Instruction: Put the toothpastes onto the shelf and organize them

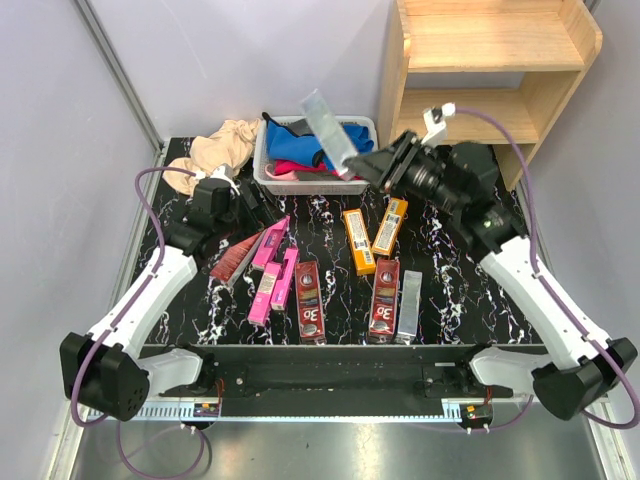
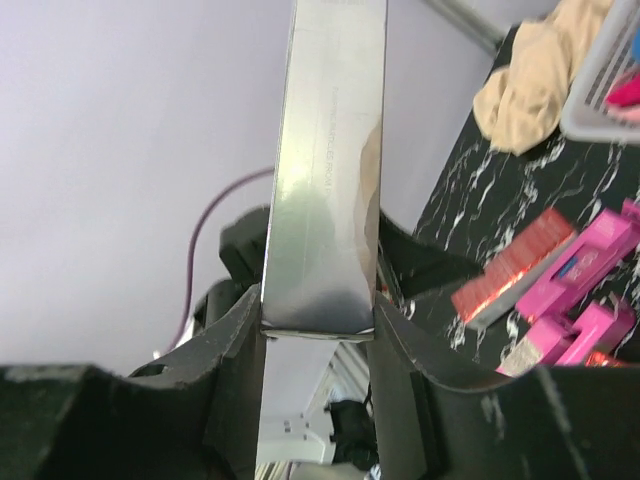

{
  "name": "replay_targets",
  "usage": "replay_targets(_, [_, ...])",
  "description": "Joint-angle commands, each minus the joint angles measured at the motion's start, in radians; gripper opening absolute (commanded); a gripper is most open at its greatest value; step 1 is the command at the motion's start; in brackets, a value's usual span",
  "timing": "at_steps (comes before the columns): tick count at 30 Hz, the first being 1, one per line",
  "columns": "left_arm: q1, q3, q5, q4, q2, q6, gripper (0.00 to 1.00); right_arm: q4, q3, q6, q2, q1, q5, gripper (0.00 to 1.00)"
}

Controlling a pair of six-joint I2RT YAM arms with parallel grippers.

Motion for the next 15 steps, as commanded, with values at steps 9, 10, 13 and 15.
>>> replay_targets(9, [-0.004,0.000,-0.002,0.029,0.022,0.030,0.99,-0.018,0.421,0.023,0.216,-0.291,-0.106,0.08])
replay_targets(10, [-0.004,0.001,-0.002,0.029,0.027,0.030,0.99,-0.016,0.444,0.033,0.230,-0.311,-0.110,0.09])
replay_targets(13, [-0.004,-0.003,0.002,0.029,0.035,0.034,0.99,-0.016,0.516,0.054,0.279,-0.376,-0.121,0.09])
replay_targets(15, [-0.004,-0.003,0.008,0.029,0.038,0.036,0.99,-0.016,0.561,0.085,0.313,-0.406,-0.133,0.09])
